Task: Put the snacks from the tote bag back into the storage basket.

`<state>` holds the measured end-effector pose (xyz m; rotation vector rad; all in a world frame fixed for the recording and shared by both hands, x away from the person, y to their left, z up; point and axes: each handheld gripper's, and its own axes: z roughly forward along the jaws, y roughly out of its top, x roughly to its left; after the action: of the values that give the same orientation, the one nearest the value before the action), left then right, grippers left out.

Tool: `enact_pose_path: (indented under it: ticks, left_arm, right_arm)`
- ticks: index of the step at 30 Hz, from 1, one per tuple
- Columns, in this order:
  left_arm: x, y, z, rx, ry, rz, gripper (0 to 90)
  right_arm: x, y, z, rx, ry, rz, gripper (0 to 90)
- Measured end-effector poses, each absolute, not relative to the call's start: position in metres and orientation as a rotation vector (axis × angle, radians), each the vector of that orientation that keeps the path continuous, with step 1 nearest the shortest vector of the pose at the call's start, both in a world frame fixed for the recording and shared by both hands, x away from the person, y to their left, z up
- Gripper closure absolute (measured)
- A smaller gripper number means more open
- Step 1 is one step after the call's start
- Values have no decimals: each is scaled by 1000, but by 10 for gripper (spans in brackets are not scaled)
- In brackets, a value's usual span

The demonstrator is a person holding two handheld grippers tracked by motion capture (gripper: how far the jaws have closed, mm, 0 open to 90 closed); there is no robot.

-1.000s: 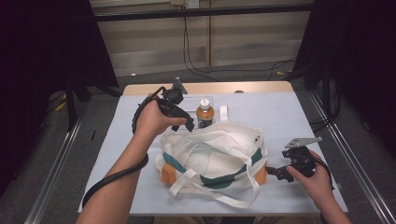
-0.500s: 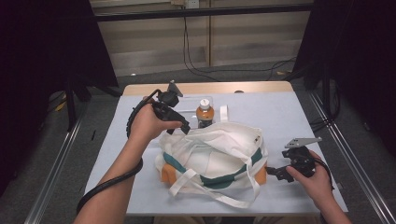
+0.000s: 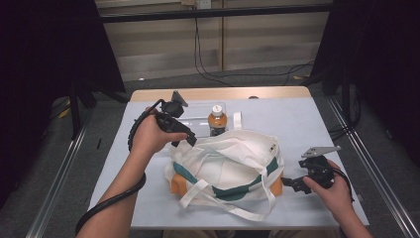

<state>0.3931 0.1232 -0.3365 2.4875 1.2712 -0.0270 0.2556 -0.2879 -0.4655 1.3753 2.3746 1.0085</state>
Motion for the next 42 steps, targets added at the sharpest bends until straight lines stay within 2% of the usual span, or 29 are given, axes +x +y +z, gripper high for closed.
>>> enact_pose_path:
  ticks: [42]
  left_arm:
    - [375,157,-361,2427,1308,-19,125]
  right_arm:
    - [253,-288,-465,1376,2377,1008,8]
